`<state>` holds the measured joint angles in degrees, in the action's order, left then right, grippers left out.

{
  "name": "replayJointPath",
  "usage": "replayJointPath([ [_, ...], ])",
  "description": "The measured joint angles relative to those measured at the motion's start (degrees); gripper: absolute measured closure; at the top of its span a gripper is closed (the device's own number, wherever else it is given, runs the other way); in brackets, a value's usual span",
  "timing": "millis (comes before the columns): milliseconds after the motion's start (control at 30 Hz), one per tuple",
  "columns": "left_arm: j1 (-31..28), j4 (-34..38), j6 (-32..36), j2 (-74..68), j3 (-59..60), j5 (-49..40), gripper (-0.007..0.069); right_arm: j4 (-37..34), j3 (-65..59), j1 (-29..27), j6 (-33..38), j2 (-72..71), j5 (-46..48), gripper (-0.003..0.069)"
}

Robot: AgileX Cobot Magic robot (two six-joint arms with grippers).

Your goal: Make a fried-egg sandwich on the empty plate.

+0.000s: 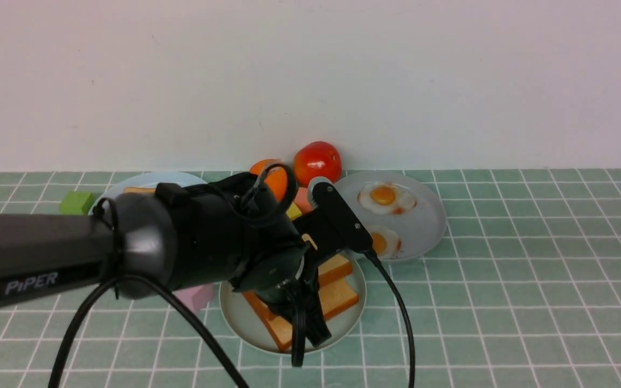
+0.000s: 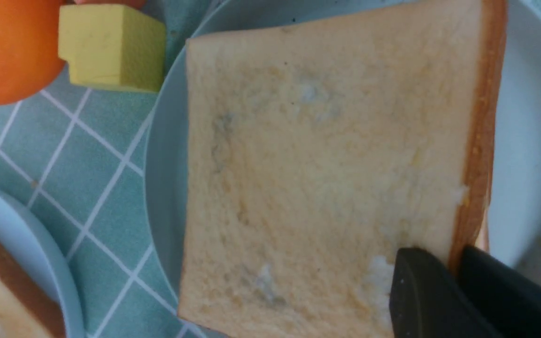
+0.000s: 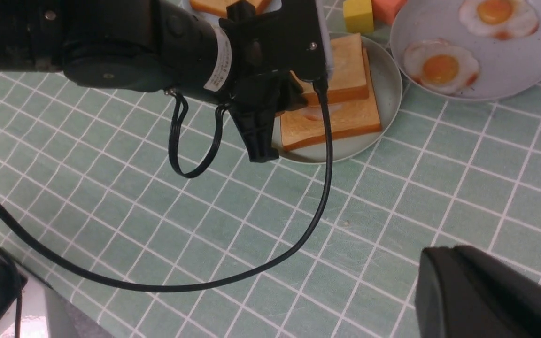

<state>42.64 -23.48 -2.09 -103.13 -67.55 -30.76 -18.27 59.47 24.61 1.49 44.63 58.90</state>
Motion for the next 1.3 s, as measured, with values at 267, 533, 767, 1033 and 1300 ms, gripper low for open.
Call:
replayJointPath([
  [267, 0.0, 2.32, 0.0, -0.28, 0.0, 1.03, 0.0566, -0.17, 0.0, 0.0, 0.0, 0.0, 0.26, 0.0624],
  [533, 0.0, 2.39, 0.0, -0.28, 0.0, 1.09, 0.0407, -0.3, 0.0, 0.0, 0.0, 0.0, 0.49, 0.0624],
  [767, 0.0, 2.68, 0.0, -0.28, 0.0, 1.22, 0.0291, -0.41, 0.0, 0.0, 0.0, 0.0, 0.49, 0.0619],
  [1033, 0.0, 8.67, 0.0, 1.95, 0.04, 0.04, 0.0281, -0.41, 0.0, 0.0, 0.0, 0.0, 0.49, 0.0617],
  [1300, 0.0, 15.18, -2.21, 24.98, 1.39, -2.45, 0.0501, -0.36, 0.0, 0.0, 0.0, 0.0, 1.64, 0.0615],
])
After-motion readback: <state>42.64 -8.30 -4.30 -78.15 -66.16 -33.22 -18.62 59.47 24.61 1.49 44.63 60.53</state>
